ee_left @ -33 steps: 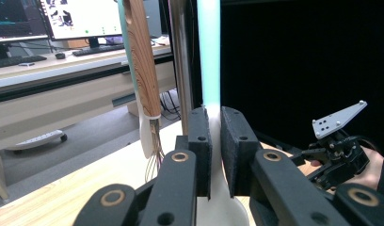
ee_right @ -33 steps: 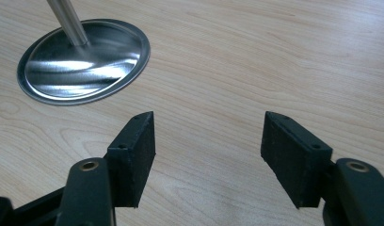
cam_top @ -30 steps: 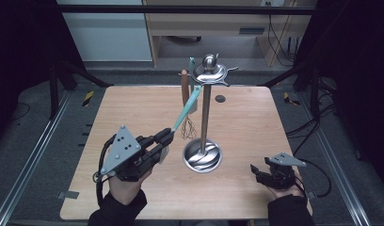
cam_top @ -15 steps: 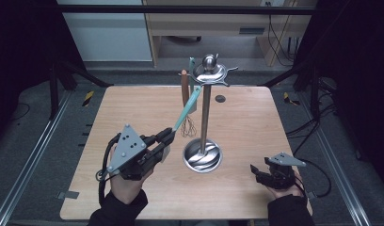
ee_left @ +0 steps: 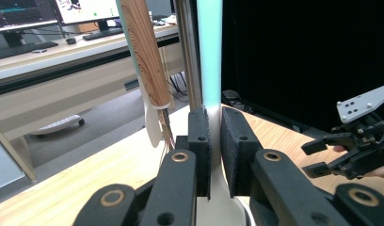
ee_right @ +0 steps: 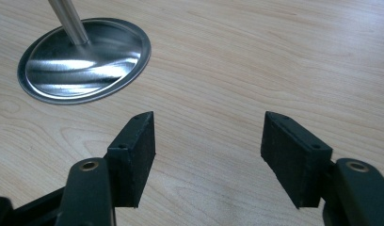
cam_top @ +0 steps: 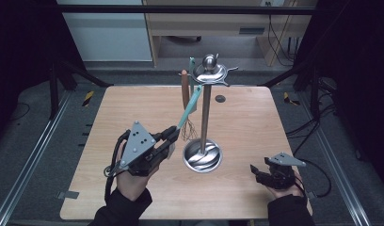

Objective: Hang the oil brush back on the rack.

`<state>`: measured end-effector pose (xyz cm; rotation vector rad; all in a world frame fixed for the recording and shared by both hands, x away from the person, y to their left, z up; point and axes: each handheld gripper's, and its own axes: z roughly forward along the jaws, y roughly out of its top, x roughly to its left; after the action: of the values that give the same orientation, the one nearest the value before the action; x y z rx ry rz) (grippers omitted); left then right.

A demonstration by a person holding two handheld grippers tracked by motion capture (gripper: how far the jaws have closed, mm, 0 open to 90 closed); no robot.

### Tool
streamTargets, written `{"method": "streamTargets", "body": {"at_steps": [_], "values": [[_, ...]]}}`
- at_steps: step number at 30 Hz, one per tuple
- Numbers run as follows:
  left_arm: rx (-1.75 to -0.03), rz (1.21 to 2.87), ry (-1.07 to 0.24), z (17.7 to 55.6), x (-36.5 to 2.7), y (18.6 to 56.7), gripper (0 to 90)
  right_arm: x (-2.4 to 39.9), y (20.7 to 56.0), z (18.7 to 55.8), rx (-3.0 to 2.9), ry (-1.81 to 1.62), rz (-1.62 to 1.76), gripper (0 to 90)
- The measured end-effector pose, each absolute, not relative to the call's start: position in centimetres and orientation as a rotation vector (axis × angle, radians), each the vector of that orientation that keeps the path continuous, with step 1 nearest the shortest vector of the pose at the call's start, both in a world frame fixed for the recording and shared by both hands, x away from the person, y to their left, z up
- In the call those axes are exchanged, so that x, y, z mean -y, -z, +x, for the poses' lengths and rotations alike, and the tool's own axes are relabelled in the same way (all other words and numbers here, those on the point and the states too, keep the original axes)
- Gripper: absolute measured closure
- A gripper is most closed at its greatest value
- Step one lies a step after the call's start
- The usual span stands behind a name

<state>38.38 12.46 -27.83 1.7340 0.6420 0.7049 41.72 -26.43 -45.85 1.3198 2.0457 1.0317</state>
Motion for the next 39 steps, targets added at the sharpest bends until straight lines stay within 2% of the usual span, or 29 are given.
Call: {"method": "streamTargets", "body": {"at_steps": [14, 39], "values": [[-0.671, 1.757, -0.709, 40.1, -11.0, 28.6, 82.1, 26.4, 45.8, 41.7, -2.044, -1.033, 1.319, 35.7], [-0.681, 1.676, -0.687, 41.7, -9.5, 30.0, 81.3, 26.5, 45.8, 41.7, -2.049, -1.042, 1.321, 35.4]]}}
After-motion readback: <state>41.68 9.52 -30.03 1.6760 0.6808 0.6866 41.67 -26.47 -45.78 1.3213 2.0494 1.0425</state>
